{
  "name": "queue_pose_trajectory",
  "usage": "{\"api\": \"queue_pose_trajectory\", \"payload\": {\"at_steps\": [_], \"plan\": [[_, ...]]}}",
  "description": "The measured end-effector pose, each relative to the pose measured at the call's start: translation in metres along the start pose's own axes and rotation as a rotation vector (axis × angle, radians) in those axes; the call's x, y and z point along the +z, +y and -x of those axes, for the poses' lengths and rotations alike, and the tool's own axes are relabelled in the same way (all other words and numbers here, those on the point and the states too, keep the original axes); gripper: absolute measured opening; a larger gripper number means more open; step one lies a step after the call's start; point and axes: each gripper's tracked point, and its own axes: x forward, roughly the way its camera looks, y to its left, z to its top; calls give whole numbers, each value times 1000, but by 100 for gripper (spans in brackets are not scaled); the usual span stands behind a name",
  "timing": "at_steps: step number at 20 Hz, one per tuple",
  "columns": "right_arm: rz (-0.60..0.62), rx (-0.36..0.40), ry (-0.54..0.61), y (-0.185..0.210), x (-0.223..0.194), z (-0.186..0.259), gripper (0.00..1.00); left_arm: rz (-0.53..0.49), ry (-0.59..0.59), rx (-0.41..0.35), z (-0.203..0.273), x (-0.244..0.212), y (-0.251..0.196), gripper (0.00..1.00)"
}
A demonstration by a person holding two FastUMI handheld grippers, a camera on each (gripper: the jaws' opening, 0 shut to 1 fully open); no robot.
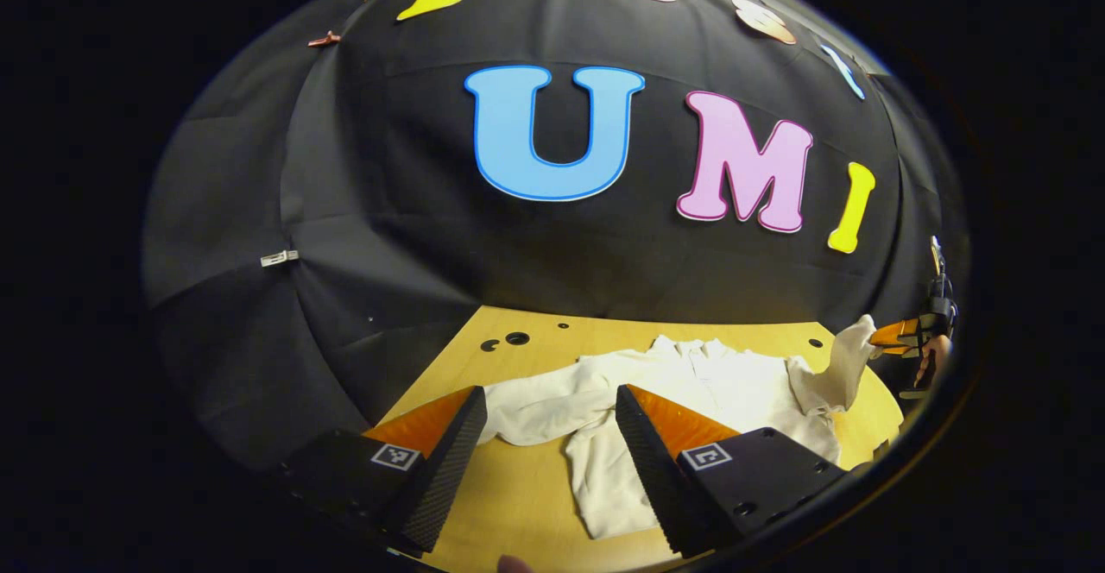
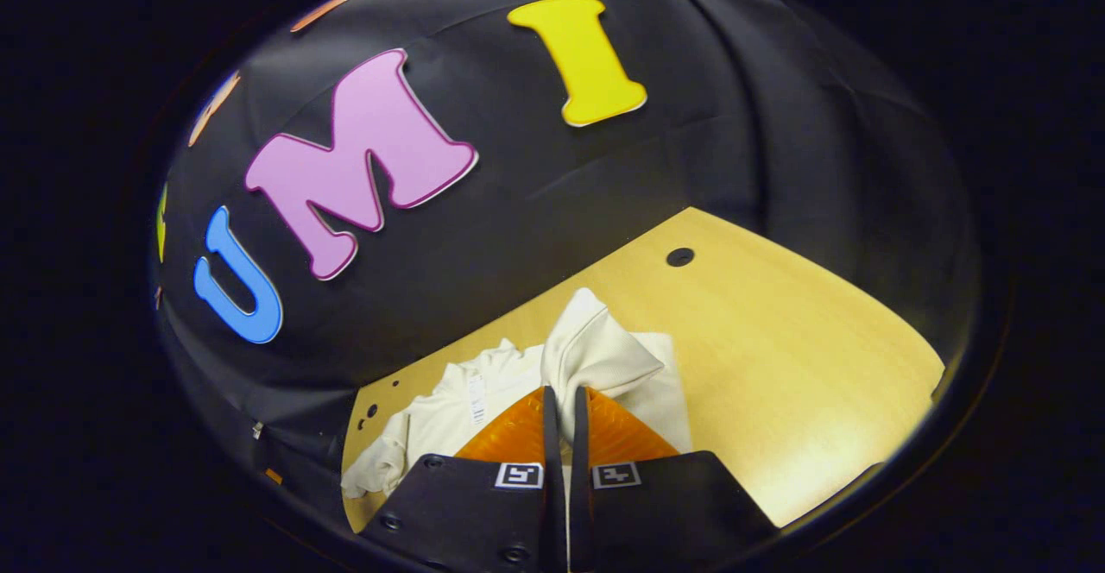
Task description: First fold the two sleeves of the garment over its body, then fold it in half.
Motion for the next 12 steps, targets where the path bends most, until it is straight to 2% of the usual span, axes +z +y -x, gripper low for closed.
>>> {"api": "queue_pose_trajectory", "payload": {"at_steps": [6, 12], "plan": [[32, 125, 62, 100, -45, -35, 6, 22, 2, 31, -13, -4, 36, 94], [44, 195, 139, 164, -104, -68, 6, 47, 33, 65, -23, -18, 68, 94]]}}
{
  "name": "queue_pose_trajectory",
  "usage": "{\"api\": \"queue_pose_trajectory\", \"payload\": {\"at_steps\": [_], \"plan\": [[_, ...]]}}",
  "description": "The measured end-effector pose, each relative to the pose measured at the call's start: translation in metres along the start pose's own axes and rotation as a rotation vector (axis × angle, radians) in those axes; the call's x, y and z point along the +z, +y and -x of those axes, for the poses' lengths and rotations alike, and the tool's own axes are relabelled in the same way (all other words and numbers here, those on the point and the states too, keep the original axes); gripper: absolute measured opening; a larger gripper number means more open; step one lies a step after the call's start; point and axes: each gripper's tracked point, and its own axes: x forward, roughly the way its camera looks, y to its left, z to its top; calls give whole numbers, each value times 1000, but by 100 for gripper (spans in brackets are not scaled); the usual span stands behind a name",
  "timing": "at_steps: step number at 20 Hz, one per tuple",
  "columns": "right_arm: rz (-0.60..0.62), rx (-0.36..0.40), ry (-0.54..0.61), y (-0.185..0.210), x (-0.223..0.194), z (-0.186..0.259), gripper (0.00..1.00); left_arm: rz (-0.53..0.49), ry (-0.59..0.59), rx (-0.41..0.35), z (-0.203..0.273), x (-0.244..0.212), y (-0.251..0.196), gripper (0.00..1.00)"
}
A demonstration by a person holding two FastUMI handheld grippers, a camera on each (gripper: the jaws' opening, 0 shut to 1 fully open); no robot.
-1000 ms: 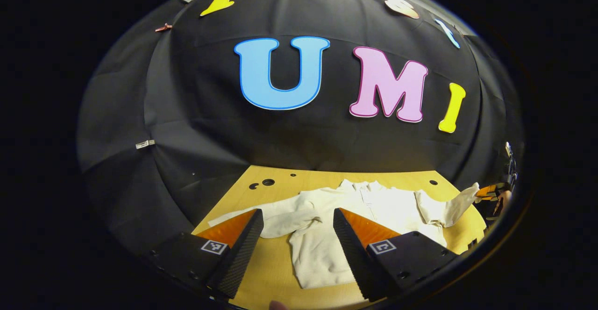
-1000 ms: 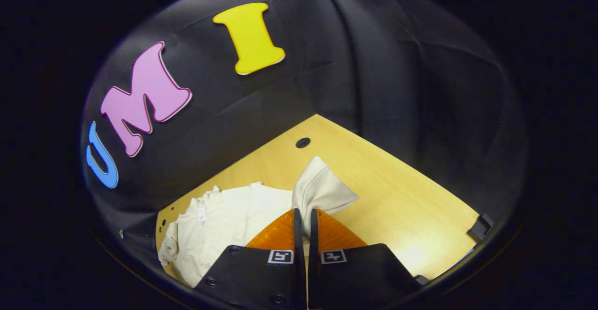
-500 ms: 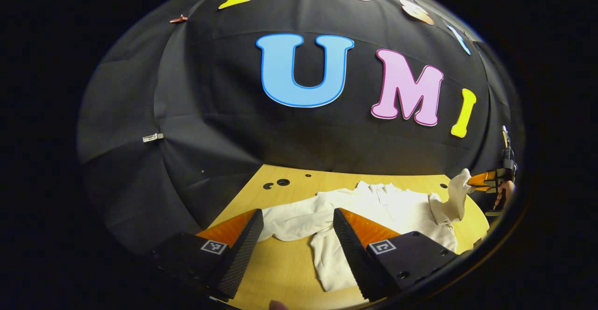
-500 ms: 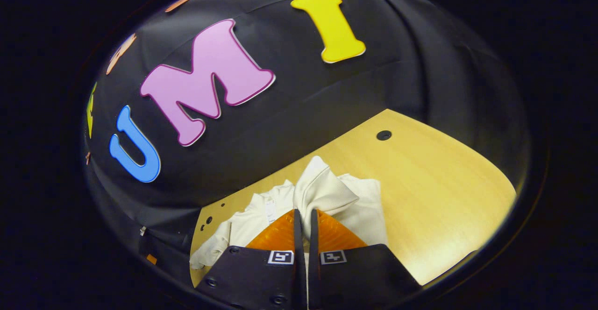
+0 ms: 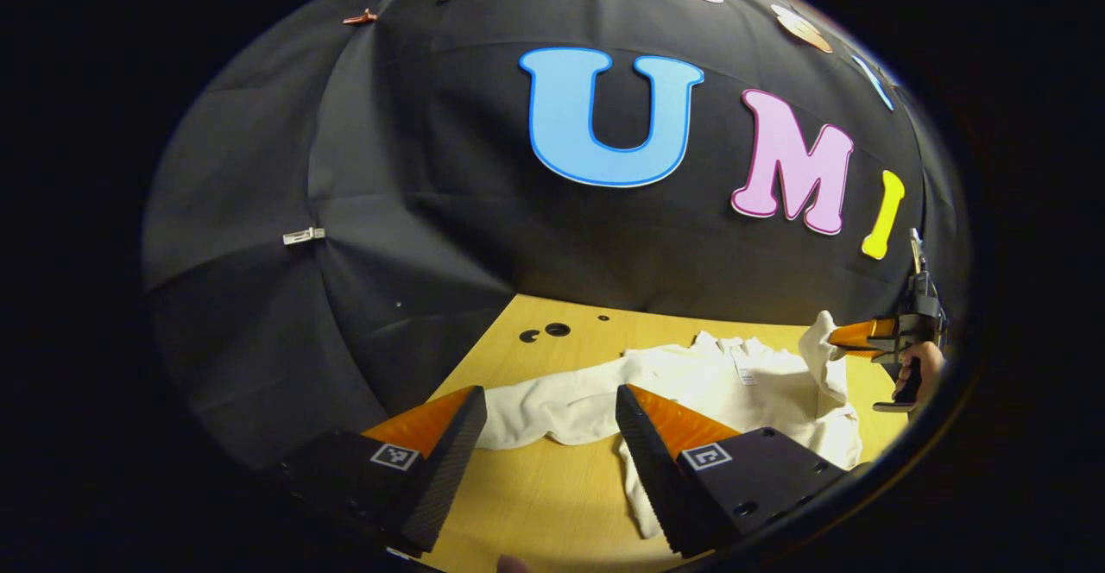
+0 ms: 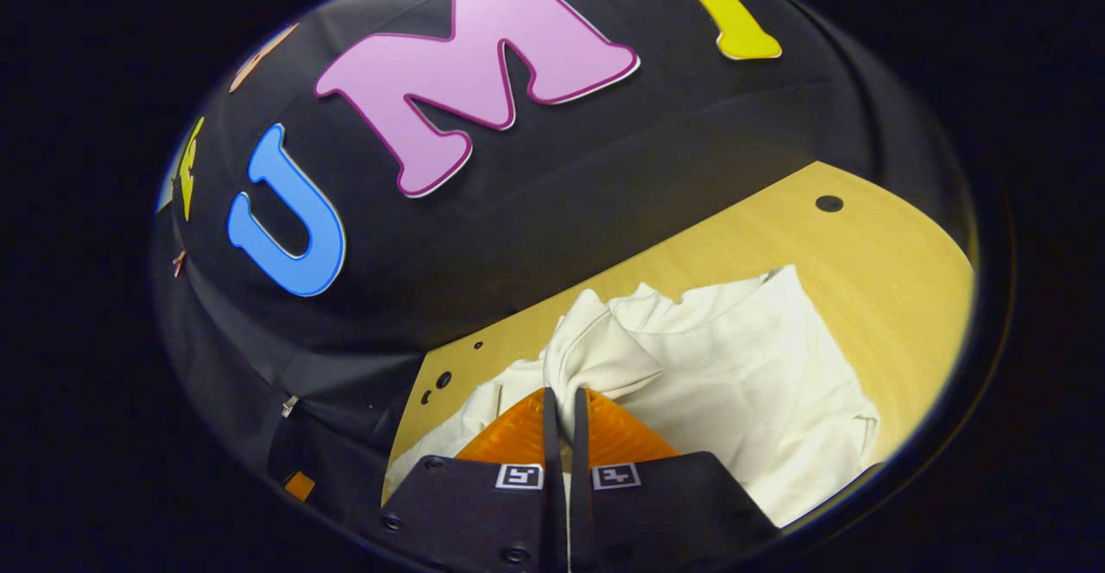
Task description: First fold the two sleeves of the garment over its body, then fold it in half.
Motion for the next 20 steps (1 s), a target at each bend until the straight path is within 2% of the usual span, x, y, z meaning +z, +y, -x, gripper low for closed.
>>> {"api": "queue_pose_trajectory", "payload": {"at_steps": [5, 10, 15, 20], "plan": [[52, 43, 83, 23, -50, -38, 6, -5, 12, 32, -8, -7, 18, 95], [68, 26, 189, 14, -101, -68, 6, -7, 36, 68, -23, -18, 24, 95], [46, -12, 265, -1, -132, -83, 6, -9, 73, 76, -47, -30, 25, 95], [9, -27, 326, -5, -150, -85, 20, -16, 120, 91, -74, -47, 40, 94]]}}
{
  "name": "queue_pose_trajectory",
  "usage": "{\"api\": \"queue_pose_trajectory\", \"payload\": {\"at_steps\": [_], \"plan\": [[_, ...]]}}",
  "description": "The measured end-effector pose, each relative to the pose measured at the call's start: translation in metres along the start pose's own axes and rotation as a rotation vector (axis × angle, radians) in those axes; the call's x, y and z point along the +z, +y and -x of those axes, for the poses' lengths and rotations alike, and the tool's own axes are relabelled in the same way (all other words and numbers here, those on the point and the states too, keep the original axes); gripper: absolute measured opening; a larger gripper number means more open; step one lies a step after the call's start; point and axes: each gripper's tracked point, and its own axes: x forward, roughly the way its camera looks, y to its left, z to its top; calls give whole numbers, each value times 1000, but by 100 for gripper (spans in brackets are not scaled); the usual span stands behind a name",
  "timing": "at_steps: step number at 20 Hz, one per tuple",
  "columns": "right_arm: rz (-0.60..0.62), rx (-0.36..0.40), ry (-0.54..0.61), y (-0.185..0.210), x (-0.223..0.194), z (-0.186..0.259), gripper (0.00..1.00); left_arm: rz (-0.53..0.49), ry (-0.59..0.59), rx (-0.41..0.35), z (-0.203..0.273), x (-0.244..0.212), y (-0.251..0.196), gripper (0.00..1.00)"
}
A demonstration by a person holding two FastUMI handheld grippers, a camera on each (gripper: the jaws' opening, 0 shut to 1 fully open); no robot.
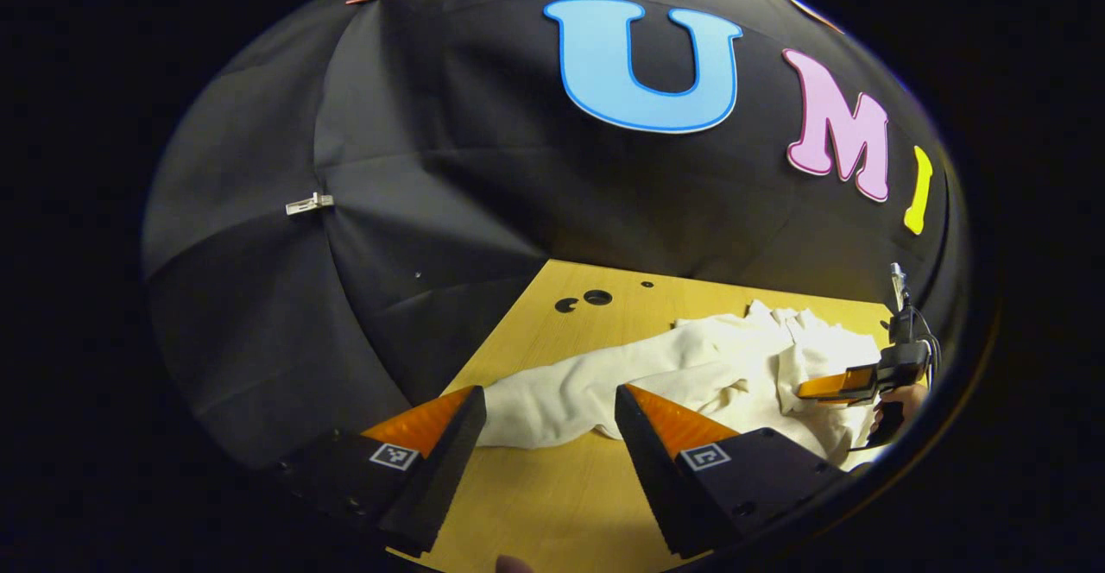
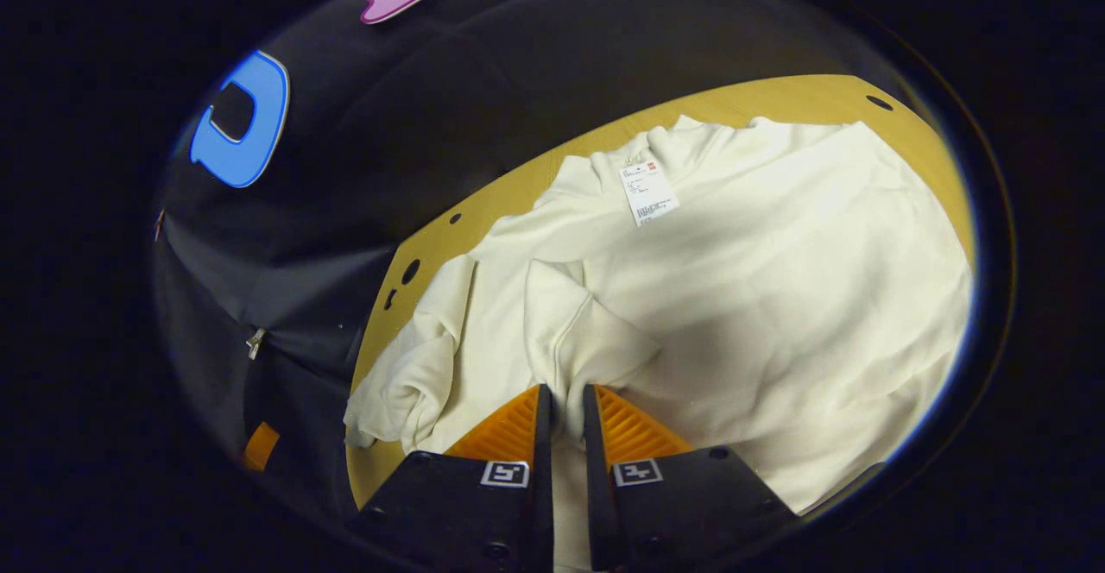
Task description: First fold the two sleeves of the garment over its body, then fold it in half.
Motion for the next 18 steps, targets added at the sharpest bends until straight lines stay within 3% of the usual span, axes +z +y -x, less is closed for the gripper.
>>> {"api": "queue_pose_trajectory", "payload": {"at_steps": [1, 2, 3, 4, 5, 7, 8, 13, 18], "plan": [[4, -3, -7, 0, 2, 1, 24, -1, 11, 3, -6, -4, 3, 94], [11, -4, -9, -1, 3, 5, 12, -1, 24, -1, -15, -8, 5, 94], [17, -8, -8, -2, 4, 7, 40, -1, 33, 2, -23, -13, 8, 94], [22, -6, -10, -2, 5, 11, 24, 1, 51, -5, -33, -16, 9, 94], [29, 1, -15, 0, 8, 15, 45, 0, 65, -5, -40, -21, 12, 94], [34, 25, -22, 7, 12, 25, 46, 4, 114, 5, -53, -33, 19, 93], [37, 37, -26, 10, 14, 32, 66, 7, 136, 19, -60, -38, 25, 93], [69, 63, -75, 17, 36, 78, 71, 2, 230, 105, -80, -63, 49, 93], [83, 79, -107, 7, 41, 135, 71, 39, 354, 133, -103, -93, 59, 92]]}}
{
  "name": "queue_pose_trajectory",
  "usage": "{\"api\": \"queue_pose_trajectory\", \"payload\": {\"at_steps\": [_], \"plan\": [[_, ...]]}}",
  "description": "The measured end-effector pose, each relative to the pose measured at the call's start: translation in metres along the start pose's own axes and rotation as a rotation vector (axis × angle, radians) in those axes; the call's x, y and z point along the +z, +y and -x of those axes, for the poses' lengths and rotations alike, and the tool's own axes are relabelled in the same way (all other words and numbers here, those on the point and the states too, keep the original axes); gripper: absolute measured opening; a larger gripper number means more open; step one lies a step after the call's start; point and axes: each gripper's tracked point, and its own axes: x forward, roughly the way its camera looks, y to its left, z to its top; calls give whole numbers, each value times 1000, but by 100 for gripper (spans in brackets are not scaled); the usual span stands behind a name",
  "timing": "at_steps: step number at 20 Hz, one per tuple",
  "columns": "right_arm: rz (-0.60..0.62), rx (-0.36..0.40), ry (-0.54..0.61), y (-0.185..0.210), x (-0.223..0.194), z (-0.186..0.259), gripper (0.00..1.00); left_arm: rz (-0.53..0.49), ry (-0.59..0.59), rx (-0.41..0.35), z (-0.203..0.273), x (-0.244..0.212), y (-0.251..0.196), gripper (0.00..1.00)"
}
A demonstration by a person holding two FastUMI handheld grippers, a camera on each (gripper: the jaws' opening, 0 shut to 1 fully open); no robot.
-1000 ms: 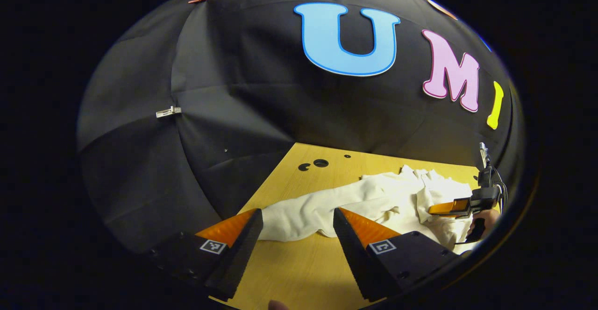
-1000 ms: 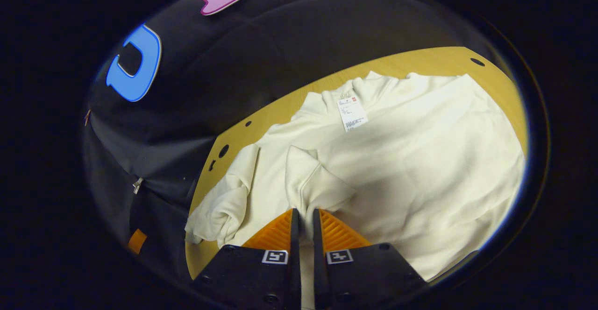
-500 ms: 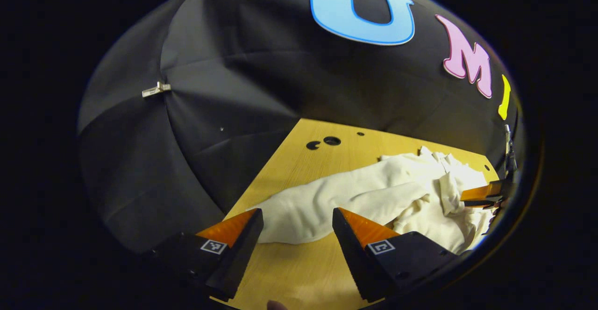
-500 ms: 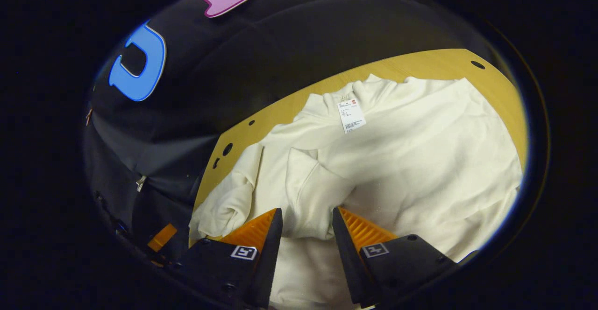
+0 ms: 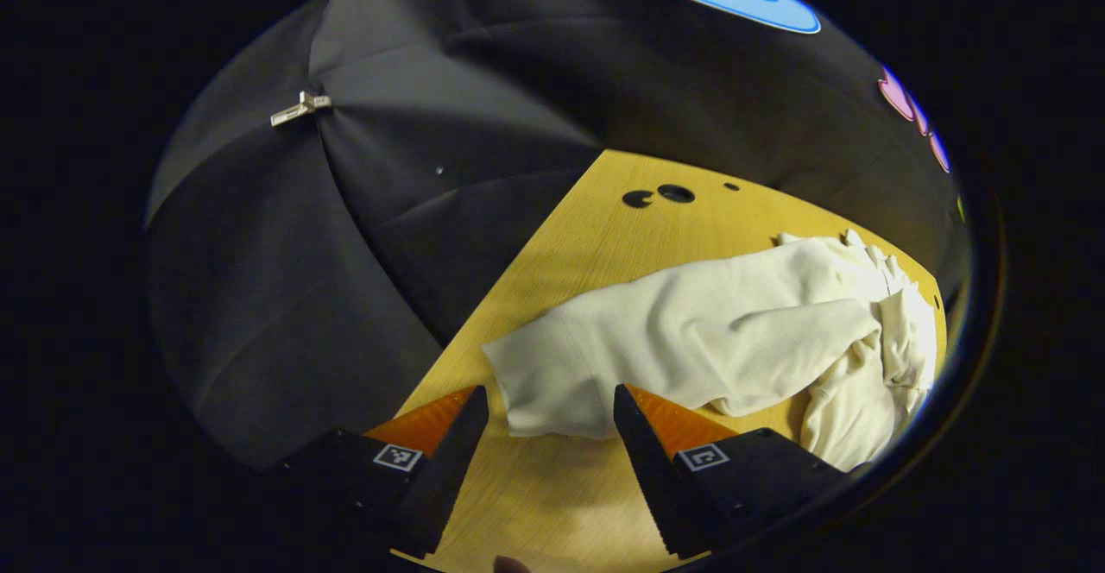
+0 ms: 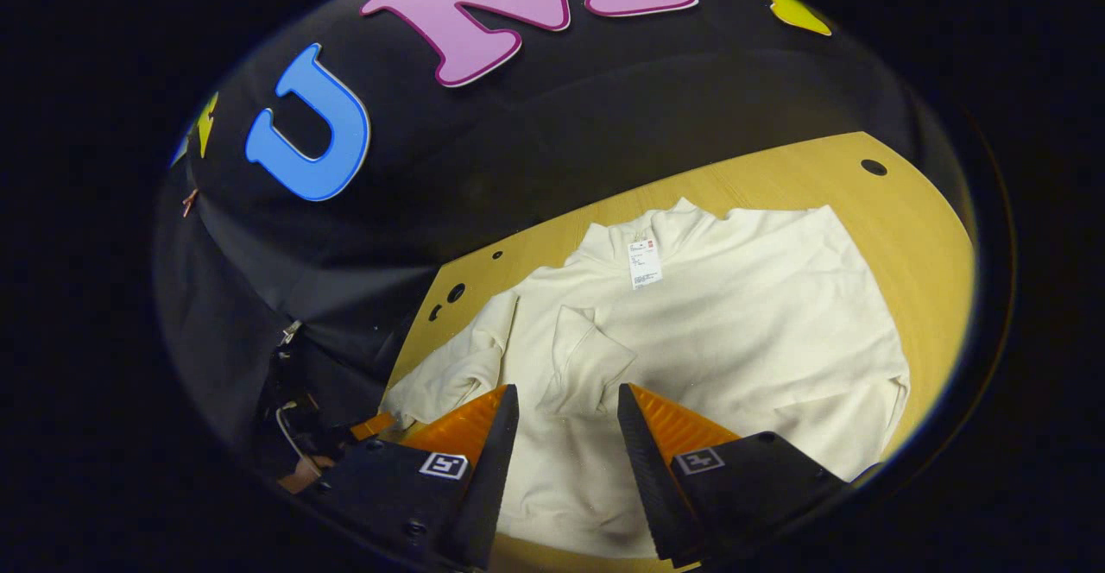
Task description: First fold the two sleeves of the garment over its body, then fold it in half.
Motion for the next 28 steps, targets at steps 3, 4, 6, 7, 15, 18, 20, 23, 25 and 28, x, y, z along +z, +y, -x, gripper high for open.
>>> {"api": "queue_pose_trajectory", "payload": {"at_steps": [3, 4, 6, 7, 15, 18, 20, 23, 25, 28], "plan": [[-25, -20, -16, -16, -1, 29, 71, 23, 52, -14, -12, -8, -3, 89], [-35, -31, -19, -22, -2, 38, 71, 33, 59, -19, -11, -7, -3, 89], [-71, -41, -34, -29, -2, 52, 71, 17, 82, -27, -11, -9, -5, 89], [-89, -37, -43, -30, -2, 60, 71, 4, 91, -37, -13, -10, -7, 88], [-145, -51, -96, -53, 1, 118, 62, 71, 77, -102, -14, -3, -17, 18], [-177, -70, -69, -68, -10, 133, 63, 51, 58, -89, -11, 0, -19, 9], [-204, -94, -44, -81, -17, 138, 62, 20, 25, -83, -5, 4, -24, 8], [-227, -120, -42, -96, -20, 147, 62, 13, -44, -105, 14, 20, -36, 2], [-230, -132, -40, -105, -20, 150, 62, 31, -82, -140, 29, 32, -48, 8], [-236, -131, -45, -110, -17, 155, 63, 32, -140, -182, 52, 49, -66, 8]]}}
